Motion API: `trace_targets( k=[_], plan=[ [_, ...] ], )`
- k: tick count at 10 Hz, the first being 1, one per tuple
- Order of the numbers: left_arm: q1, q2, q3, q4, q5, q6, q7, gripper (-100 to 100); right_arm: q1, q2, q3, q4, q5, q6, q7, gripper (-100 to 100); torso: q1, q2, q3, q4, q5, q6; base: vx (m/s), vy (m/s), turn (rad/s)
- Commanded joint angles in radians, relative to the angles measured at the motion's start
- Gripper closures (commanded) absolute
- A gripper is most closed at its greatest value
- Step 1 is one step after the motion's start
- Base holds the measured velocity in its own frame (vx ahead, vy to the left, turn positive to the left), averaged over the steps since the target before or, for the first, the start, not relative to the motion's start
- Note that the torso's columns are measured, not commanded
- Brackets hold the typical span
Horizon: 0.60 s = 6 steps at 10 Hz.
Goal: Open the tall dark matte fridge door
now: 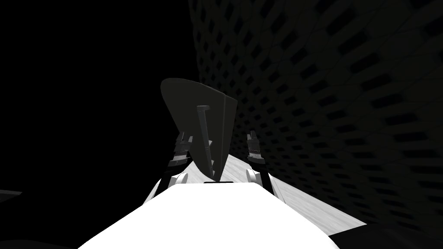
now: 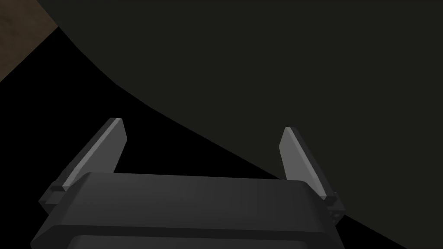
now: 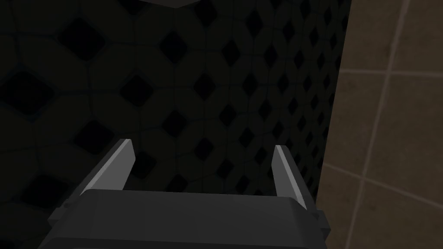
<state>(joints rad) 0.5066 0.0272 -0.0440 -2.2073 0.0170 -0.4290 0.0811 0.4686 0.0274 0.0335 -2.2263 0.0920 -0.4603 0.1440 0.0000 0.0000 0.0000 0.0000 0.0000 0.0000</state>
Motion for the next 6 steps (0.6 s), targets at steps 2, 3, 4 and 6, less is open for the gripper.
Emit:
trace_targets(
  k=[2,3,4,6],
  plan=[
    [0.000,0.000,0.000,0.000,0.000,0.000,0.000,0,0.000,0.000,0.000,0.000,0.000,0.000,0.000,0,0.000,0.104,-0.209,0.105,0.000,0.000,0.000,0.000,0.000],
    [0.000,0.000,0.000,0.000,0.000,0.000,0.000,0,0.000,0.000,0.000,0.000,0.000,0.000,0.000,0,0.000,0.175,-0.351,0.176,0.000,0.000,0.000,0.000,0.000],
    [0.000,0.000,0.000,0.000,0.000,0.000,0.000,0,0.000,0.000,0.000,0.000,0.000,0.000,0.000,0,0.000,0.248,-0.497,0.248,0.000,0.000,0.000,0.000,0.000],
    [0.000,0.000,0.000,0.000,0.000,0.000,0.000,0,0.000,0.000,0.000,0.000,0.000,0.000,0.000,0,0.000,0.396,-0.792,0.396,0.000,0.000,0.000,0.000,0.000]
  ],
)
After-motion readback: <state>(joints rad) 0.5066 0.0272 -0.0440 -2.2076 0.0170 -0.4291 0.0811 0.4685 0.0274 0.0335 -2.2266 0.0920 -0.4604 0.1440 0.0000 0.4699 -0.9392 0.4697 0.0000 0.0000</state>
